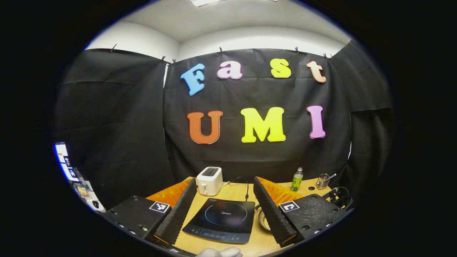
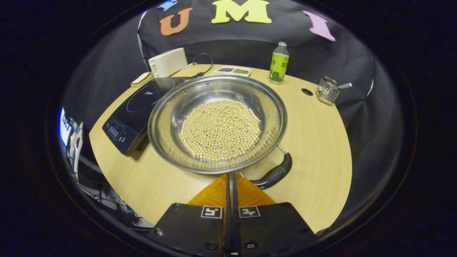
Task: First push the handle of the pot to place it horizontally, then grasp the pot with both hands and set it on the induction cooktop.
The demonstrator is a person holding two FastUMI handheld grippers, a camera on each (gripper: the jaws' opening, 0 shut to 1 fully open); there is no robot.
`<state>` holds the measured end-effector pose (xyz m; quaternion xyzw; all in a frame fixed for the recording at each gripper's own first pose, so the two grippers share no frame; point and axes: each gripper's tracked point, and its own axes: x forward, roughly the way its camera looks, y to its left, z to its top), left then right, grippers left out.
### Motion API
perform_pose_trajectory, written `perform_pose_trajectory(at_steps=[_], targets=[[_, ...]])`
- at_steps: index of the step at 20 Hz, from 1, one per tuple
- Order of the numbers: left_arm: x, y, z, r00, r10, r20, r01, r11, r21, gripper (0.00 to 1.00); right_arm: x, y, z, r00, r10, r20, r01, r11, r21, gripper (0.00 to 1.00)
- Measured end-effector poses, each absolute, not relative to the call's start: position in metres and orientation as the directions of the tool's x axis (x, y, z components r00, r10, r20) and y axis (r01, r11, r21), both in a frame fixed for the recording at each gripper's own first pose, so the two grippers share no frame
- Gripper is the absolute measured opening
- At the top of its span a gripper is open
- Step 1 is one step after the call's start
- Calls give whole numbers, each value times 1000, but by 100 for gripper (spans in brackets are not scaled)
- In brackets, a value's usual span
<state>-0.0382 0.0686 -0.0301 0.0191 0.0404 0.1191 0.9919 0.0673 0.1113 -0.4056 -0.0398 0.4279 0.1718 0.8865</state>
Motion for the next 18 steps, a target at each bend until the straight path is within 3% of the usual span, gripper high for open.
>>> perform_pose_trajectory(at_steps=[18], targets=[[-16,52,-53,958,269,-103,-266,963,48,95,107,49,-407,559,210,-802,-326,945,20,4]])
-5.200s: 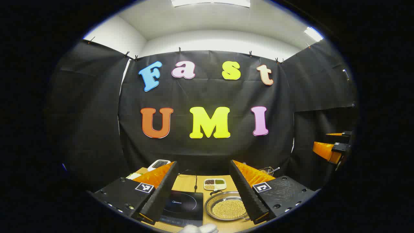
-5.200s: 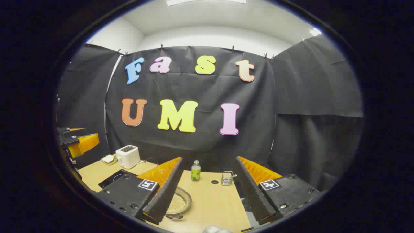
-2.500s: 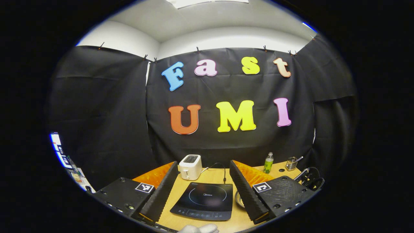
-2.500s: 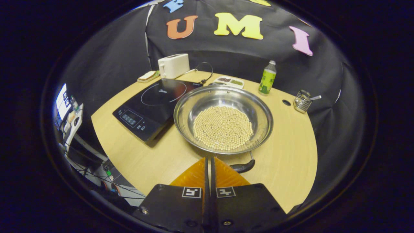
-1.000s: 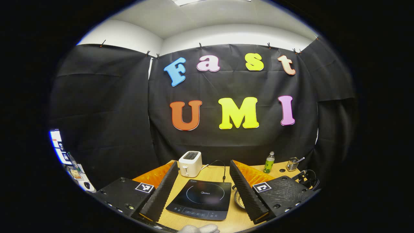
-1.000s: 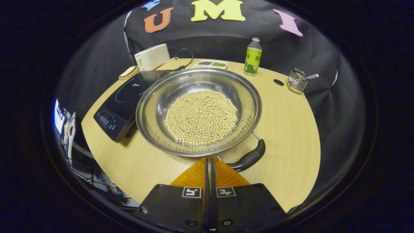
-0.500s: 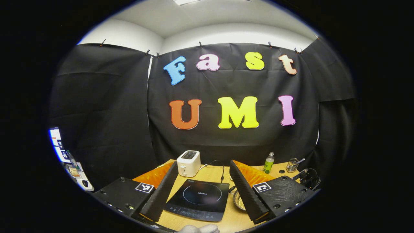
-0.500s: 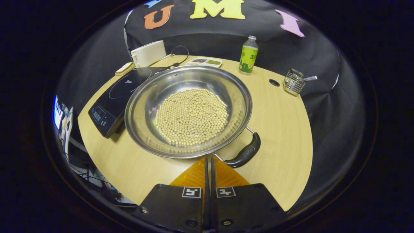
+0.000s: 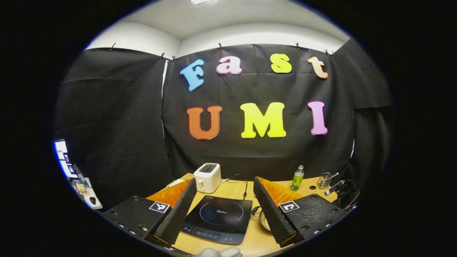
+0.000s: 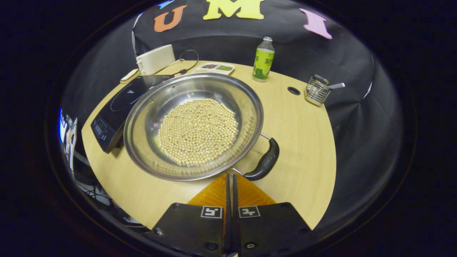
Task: First push the handle of the pot to place it horizontally, then grasp the pot with both hands and set it on the induction cooktop.
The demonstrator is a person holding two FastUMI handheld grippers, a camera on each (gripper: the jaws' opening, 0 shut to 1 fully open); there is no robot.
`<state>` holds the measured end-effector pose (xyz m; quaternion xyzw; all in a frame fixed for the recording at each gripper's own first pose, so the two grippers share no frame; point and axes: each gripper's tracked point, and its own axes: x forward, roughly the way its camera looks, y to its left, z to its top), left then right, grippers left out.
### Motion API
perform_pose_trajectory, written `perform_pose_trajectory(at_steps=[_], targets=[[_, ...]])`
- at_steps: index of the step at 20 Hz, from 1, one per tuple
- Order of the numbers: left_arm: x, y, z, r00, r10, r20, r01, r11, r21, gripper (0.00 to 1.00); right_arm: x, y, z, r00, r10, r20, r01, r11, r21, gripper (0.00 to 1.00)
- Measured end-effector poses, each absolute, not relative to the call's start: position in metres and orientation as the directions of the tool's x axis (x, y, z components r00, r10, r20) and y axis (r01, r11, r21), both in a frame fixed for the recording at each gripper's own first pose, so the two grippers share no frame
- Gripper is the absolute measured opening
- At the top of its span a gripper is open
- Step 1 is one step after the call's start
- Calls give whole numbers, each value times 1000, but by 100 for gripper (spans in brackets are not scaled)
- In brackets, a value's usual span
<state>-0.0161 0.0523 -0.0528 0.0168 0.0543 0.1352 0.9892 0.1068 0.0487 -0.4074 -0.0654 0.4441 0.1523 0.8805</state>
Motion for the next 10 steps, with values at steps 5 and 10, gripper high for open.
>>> perform_pose_trajectory(at_steps=[5,10], targets=[[-7,51,-62,948,292,-122,-290,956,40,95,123,35,-407,558,201,-806,-343,939,-4,1],[2,49,-75,938,315,-141,-311,949,51,95,144,21,-407,564,189,-804,-358,933,-32,4]])
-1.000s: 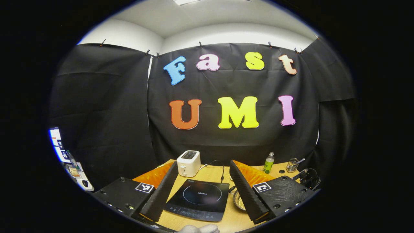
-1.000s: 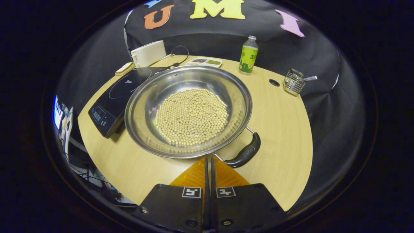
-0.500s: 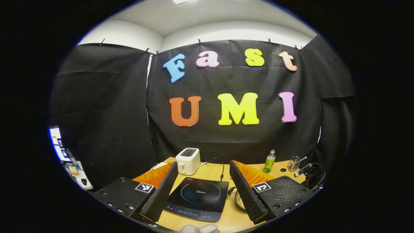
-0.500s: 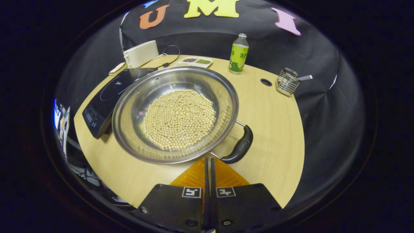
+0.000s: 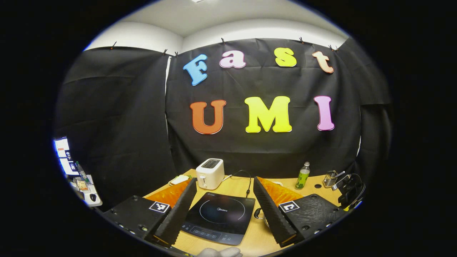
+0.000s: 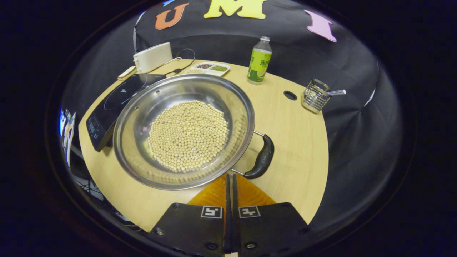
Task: First push the handle of the pot to place it horizontally, then grasp the pot with both hands and set it on the induction cooktop.
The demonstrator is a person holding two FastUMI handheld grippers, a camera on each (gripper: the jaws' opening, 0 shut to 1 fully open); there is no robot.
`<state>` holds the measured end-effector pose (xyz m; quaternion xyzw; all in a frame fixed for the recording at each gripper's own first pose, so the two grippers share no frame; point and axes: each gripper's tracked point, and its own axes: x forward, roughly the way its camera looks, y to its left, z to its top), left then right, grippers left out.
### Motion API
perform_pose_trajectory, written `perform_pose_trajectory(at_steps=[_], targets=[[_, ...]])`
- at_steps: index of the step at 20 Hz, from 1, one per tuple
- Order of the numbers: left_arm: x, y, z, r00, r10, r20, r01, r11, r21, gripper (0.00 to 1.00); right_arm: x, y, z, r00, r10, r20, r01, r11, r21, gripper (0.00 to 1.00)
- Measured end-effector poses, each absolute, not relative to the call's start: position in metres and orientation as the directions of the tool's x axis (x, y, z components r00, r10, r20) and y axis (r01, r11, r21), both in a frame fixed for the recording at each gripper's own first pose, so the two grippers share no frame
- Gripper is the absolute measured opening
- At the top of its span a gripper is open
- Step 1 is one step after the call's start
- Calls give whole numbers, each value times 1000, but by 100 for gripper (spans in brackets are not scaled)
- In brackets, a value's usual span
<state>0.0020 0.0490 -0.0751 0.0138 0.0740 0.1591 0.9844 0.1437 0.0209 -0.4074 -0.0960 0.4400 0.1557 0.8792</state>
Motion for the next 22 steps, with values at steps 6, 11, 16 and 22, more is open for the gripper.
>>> perform_pose_trajectory(at_steps=[6,11,16,22], targets=[[15,44,-99,929,321,-184,-316,947,57,95,164,9,-408,583,186,-791,-363,931,-49,4],[24,31,-114,940,279,-197,-269,960,77,95,162,3,-395,630,184,-755,-336,940,-51,4],[39,8,-134,960,170,-222,-158,985,74,95,148,-3,-365,704,176,-688,-304,950,-68,4],[55,-21,-182,939,15,-344,-16,1000,1,96,132,-5,-345,737,220,-639,-258,965,34,36]])
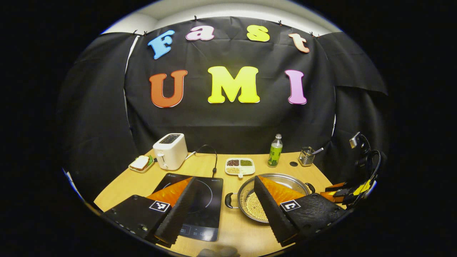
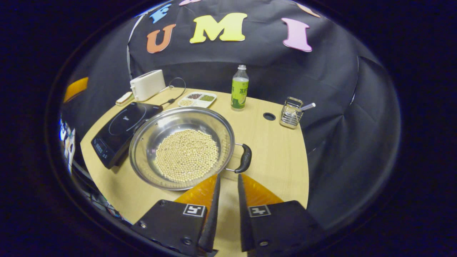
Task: First push the handle of the pot to place it horizontally, then grasp the pot with both hands and set it on the induction cooktop.
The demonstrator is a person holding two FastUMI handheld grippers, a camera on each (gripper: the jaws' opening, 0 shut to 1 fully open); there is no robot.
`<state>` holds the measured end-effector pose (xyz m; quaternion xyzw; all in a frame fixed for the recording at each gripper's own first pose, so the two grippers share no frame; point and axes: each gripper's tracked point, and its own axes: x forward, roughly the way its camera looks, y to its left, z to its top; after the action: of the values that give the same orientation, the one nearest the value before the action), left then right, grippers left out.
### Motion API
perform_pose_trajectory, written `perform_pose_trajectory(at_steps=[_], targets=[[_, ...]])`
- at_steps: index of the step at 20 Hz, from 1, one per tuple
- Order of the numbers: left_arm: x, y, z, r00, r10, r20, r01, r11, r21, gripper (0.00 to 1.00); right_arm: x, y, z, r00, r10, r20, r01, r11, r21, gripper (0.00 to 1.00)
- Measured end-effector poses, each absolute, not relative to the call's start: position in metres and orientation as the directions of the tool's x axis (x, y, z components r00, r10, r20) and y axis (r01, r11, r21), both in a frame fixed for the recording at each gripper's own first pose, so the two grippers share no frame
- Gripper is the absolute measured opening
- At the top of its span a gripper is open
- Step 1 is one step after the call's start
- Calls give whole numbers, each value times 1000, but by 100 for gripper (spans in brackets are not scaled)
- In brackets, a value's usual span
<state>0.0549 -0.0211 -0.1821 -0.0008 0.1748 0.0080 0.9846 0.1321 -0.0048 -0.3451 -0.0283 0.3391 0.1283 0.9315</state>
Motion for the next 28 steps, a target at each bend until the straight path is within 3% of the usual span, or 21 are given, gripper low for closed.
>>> perform_pose_trajectory(at_steps=[1,3,4,12,23,26,28], targets=[[58,-22,-191,932,12,-362,-10,1000,7,96,132,-11,-345,738,209,-641,-243,969,37,39],[66,-24,-210,921,8,-389,0,1000,22,96,133,-12,-346,738,220,-638,-228,971,71,70],[70,-25,-220,912,8,-411,4,1000,30,96,136,-13,-347,734,222,-642,-224,971,80,79],[94,-33,-318,805,-18,-594,9,1000,-17,97,168,-1,-360,706,248,-664,-236,966,111,81],[137,-43,-386,710,-26,-704,31,999,-6,96,217,3,-399,624,269,-734,-231,960,156,82],[143,-49,-392,688,-27,-726,27,1000,-12,86,221,8,-406,590,279,-757,-243,956,163,80],[147,-48,-399,671,-14,-741,21,1000,-1,86,223,7,-406,583,264,-769,-232,960,154,75]])
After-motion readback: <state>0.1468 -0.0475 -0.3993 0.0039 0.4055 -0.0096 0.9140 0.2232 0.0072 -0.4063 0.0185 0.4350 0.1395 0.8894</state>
